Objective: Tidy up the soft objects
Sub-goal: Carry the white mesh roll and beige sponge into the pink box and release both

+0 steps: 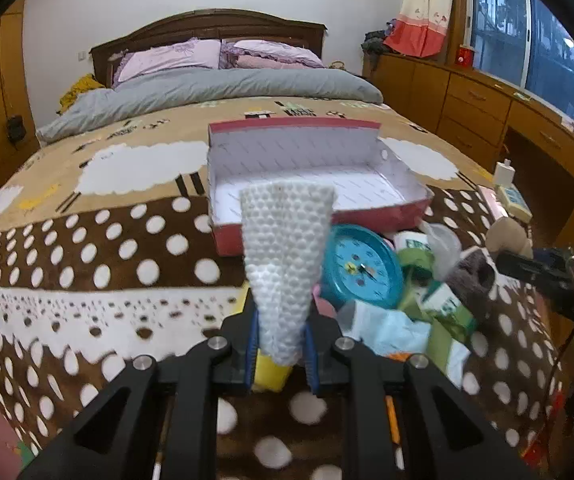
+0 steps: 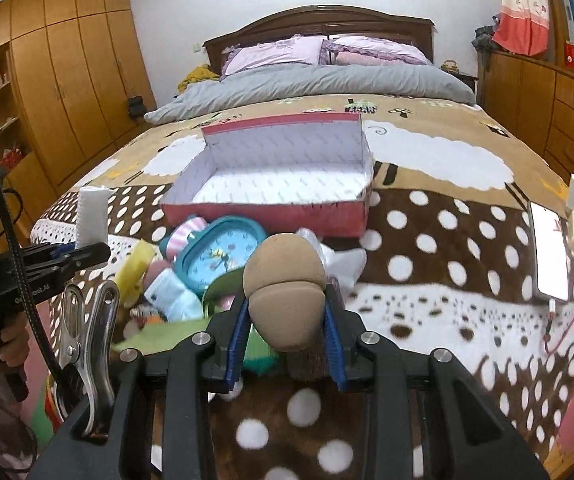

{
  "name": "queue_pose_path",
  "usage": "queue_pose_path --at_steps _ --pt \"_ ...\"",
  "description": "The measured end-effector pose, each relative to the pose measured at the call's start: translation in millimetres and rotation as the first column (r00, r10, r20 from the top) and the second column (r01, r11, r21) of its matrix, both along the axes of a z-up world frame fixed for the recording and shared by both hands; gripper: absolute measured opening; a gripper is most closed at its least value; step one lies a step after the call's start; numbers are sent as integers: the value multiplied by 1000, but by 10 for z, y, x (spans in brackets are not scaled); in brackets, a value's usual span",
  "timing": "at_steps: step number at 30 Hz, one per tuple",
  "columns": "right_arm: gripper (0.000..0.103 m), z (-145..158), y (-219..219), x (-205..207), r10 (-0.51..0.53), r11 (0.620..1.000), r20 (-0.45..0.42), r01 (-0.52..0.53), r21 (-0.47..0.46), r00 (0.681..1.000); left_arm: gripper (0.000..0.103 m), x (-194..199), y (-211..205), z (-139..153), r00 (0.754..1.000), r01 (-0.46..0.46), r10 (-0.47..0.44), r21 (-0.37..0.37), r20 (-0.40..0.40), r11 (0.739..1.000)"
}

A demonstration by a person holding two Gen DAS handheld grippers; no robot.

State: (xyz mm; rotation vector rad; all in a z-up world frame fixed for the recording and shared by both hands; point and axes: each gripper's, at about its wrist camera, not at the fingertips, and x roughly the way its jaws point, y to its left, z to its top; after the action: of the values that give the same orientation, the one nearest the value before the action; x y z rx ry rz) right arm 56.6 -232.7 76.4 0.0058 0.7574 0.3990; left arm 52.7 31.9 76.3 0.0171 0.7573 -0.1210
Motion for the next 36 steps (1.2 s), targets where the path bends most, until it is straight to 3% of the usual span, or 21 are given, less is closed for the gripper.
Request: queue_pose_path --at_steps 9,21,36 --pt "34 68 56 340 -8 1000 4 8 -1 1000 19 357 24 104 1000 -9 8 55 19 998" --pt "34 207 183 901 -7 999 10 7 -32 1000 19 908 44 212 999 -15 13 64 30 998" --pt "34 0 370 1543 1 998 -52 -5 -65 999 20 1510 -17 -164 998 21 -17 59 -63 998"
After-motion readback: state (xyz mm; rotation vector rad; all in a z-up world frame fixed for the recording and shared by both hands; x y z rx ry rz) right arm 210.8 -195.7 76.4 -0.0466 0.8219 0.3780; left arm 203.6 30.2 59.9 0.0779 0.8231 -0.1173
